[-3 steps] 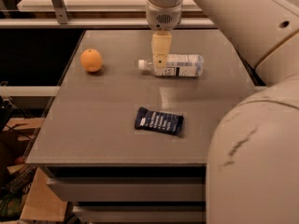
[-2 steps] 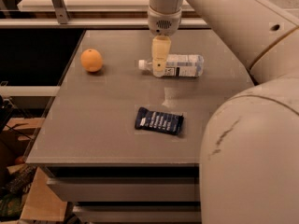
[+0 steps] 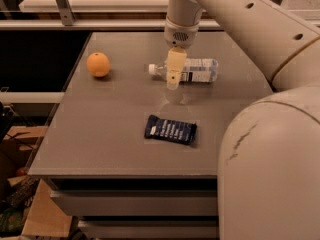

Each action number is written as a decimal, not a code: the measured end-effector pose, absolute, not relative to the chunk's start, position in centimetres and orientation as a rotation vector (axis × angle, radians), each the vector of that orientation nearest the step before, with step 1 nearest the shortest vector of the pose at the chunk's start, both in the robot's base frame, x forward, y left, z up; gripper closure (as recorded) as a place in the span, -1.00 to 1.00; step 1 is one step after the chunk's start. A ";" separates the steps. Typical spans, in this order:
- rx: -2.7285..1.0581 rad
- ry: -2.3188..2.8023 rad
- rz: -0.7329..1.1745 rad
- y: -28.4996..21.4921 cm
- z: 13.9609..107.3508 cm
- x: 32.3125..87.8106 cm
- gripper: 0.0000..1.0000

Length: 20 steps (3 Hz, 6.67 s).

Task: Place blue plastic bottle upright

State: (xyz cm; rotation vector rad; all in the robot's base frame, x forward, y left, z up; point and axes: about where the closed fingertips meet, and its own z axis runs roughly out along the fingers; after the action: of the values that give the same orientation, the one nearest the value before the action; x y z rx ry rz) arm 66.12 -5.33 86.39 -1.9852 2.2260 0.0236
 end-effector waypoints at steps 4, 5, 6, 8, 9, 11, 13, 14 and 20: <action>-2.081 2.105 0.164 -5.2 84.8 64.6 0.27; -2.054 2.072 0.195 -5.5 86.3 64.6 0.77; -1.991 2.022 0.266 -5.9 88.6 64.8 1.00; -1.771 1.872 0.496 -6.5 94.5 64.7 1.00; -1.660 1.864 0.528 -7.5 96.7 64.1 1.00; -1.453 1.837 0.628 -10.2 98.1 61.7 1.00; -1.407 1.806 0.620 -10.2 97.8 61.8 1.00; -1.318 1.731 0.595 -10.6 97.9 61.4 1.00; -0.942 1.306 0.751 -13.8 97.9 60.9 1.00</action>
Offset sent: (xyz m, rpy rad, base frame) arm -0.0264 -0.0036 -0.0190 0.0569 0.0824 0.1118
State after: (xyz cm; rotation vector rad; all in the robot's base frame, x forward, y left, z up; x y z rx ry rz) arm 60.87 -13.84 97.90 -0.9418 1.3057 0.7511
